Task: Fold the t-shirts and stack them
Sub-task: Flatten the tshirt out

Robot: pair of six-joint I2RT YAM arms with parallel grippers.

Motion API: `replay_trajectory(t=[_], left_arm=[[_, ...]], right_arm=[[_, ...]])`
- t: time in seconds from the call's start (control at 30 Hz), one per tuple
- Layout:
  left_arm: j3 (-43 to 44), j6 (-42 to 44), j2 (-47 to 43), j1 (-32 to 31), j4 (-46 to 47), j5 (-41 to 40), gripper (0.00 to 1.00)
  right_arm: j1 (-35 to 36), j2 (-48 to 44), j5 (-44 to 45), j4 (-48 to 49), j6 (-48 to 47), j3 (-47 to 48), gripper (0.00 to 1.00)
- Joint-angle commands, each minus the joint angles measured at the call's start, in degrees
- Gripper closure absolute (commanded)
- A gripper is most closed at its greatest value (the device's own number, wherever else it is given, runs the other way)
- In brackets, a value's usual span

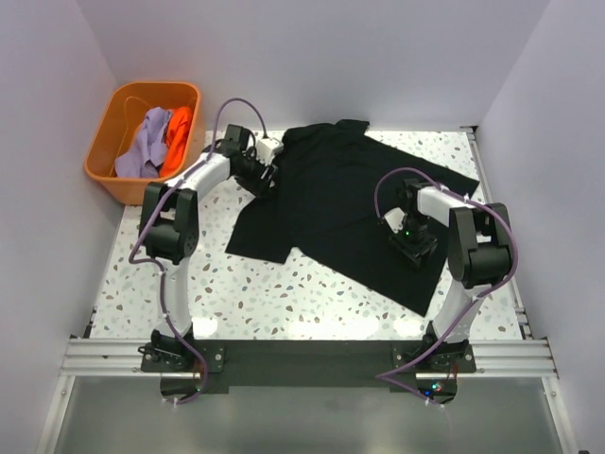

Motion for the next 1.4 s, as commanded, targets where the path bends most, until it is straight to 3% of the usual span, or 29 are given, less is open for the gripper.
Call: replay_trajectory(t=[0.0, 0.4, 0.6, 0.73, 0.8, 0.9, 1.03, 1.17, 1.37], left_arm=[[0.7, 2.1, -0.8, -1.3, -0.2, 2.0, 0.39], [2.7, 6.3, 2.1, -4.3, 0.1, -7.0, 0.47], [3.2, 7.9, 2.7, -4.4, -0.3, -8.9, 0.59], [2.5, 7.5, 1.5, -4.3, 1.2, -10.3, 0.74], [1.9, 7.0, 0.7, -4.0, 1.9, -11.2, 0.75], [0.9, 5.6, -0.7, -2.7, 2.8, -11.7, 0.8], [0.3, 2.1, -0.1, 0.0, 0.8, -12.8, 1.0], [-1.3, -3.5, 0.9, 4.1, -4.5, -11.8, 1.0], [-15.8, -12.3, -5.8, 7.6, -5.7, -9.1, 1.0]], right_arm=[[-0.4, 2.4, -0.4, 4.3, -0.1, 0.6, 0.58], [-0.4, 3.9, -0.5, 3.2, -0.7, 2.5, 0.58], [-0.4, 4.2, 0.0, 3.3, -1.2, 2.7, 0.58], [-0.4, 4.4, 0.1, 3.3, -1.5, 2.9, 0.58], [-0.4, 4.4, 0.1, 3.3, -1.6, 2.9, 0.58], [-0.4, 4.2, 0.7, 3.5, -1.9, 2.6, 0.58], [-0.5, 3.8, 2.2, 4.6, -2.9, 1.5, 0.59], [-0.5, 3.5, 4.0, 5.5, -3.4, 1.5, 0.59], [-0.5, 3.4, 5.0, 6.5, -4.9, 2.0, 0.6]])
